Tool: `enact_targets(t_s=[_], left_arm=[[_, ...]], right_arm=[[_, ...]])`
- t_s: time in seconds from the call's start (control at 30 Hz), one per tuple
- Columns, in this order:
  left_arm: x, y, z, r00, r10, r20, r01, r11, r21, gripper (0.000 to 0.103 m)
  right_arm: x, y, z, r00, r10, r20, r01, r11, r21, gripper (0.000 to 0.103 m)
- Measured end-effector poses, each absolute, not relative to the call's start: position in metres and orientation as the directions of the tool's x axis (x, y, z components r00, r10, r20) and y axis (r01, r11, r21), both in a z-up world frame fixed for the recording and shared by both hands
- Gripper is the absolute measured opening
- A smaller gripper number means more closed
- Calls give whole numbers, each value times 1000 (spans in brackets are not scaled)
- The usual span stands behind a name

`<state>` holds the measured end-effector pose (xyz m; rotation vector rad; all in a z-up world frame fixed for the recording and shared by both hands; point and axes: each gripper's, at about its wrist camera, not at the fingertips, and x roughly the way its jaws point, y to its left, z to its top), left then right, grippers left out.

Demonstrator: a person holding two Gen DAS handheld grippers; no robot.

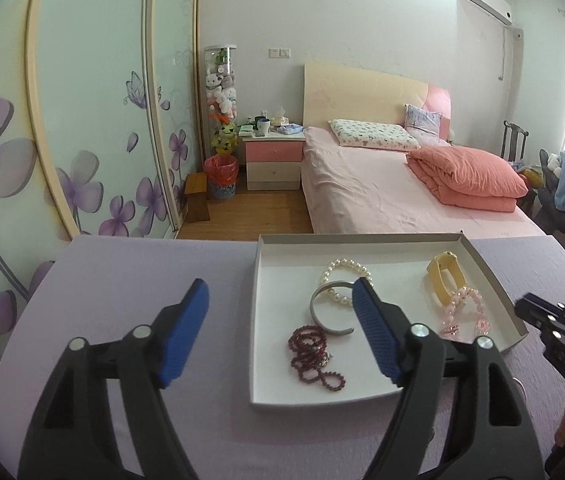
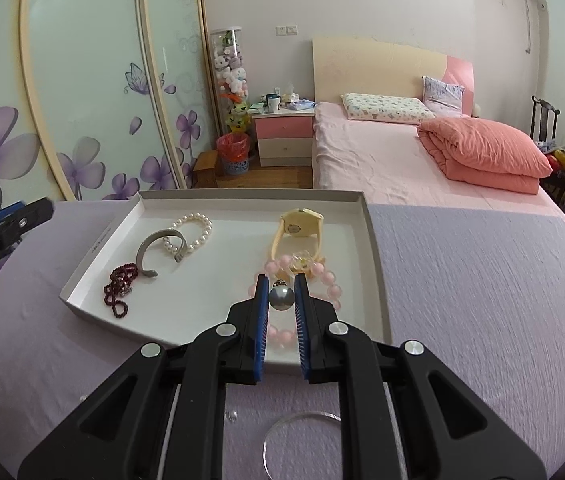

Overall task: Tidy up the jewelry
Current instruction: 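Lower the held pearl into the tray and open the right gripper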

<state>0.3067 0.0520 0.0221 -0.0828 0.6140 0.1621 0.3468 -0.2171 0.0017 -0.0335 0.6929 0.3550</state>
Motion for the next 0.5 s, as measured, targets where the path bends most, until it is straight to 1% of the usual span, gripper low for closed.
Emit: enact_targets(t_s=[0.5], left_arm=[[296, 73, 2, 784, 126, -608, -198, 979, -51, 81]], right_arm=[[389, -180, -28, 655, 267, -707, -308, 949, 73, 13]])
